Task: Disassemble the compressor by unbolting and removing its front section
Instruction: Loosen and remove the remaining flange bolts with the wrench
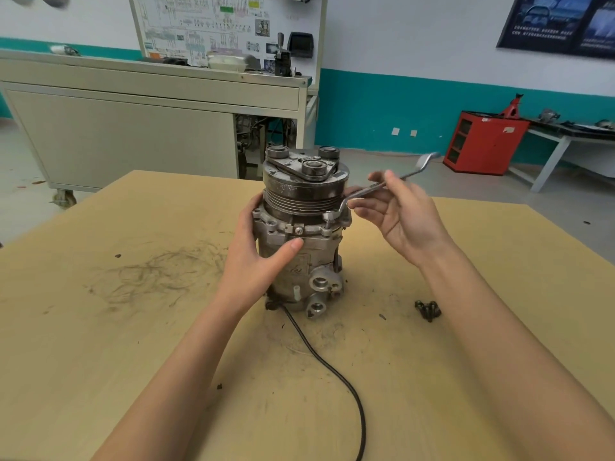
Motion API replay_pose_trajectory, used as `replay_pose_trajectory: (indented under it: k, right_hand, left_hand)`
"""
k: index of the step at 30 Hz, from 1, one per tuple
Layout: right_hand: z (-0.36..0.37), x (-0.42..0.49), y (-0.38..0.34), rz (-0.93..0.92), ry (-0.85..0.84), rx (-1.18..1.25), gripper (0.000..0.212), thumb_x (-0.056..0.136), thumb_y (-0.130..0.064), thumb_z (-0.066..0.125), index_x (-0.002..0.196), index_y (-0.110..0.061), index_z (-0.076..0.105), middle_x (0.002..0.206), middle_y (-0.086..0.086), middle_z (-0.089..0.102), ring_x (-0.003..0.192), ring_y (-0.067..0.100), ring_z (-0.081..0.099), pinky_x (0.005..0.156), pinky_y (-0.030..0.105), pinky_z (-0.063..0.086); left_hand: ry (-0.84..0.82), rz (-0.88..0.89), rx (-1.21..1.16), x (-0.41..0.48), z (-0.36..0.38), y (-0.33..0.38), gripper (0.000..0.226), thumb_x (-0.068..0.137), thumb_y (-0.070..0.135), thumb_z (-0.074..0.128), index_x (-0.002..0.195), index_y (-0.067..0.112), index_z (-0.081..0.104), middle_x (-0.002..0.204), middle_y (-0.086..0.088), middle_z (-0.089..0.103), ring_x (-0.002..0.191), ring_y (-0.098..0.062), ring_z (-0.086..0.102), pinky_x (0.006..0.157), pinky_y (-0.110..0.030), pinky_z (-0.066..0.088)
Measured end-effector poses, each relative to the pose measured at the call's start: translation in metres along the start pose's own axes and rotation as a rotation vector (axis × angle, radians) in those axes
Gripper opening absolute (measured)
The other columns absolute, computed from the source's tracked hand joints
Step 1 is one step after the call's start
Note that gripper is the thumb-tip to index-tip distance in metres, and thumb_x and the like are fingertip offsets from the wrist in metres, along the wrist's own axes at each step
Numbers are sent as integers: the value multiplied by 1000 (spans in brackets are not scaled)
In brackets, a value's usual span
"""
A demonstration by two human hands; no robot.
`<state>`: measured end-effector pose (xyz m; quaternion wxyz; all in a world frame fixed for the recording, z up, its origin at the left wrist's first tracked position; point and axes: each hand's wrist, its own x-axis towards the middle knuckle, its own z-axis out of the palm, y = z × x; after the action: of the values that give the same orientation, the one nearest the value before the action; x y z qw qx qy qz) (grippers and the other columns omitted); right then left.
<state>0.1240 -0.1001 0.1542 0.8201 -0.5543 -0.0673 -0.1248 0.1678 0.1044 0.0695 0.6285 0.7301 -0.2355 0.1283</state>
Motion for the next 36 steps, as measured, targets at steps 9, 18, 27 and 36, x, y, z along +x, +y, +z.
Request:
replay_pose_trajectory:
  k: [9,18,27,36]
  right_hand:
    - [39,-30,-22,-870,22,-926,21,93,-20,51,90,-3,63,70,9,67,60,14,69,54,32,58]
    - [58,-50,-4,-1278,-36,-1462,25,87,-19,60,76,1,68,61,11,61,46,23,56,40,26,45]
    - [53,-59,28,-1361,7,-1529,24,92,-19,60,80,-1,70,72,13,65,54,20,60,46,28,52]
    - [-9,-15,10,74,12,84,28,101,-10,30,88,-6,54,80,13,73,71,22,71,60,24,55]
  left_hand:
    - [-7,6,2,-1,0,2,91,67,62,69,144,40,26,140,17,43,128,4,43,106,-24,38]
    - [3,31,12,0,0,-3,84,68,64,68,140,40,30,132,30,45,117,20,43,89,2,35]
    - [-5,10,-64,6,2,-4,82,63,52,77,131,55,32,137,11,51,125,-4,50,102,-26,42]
    - [-8,12,-13,0,0,2,89,64,64,68,140,43,26,134,24,43,125,11,42,100,-15,37]
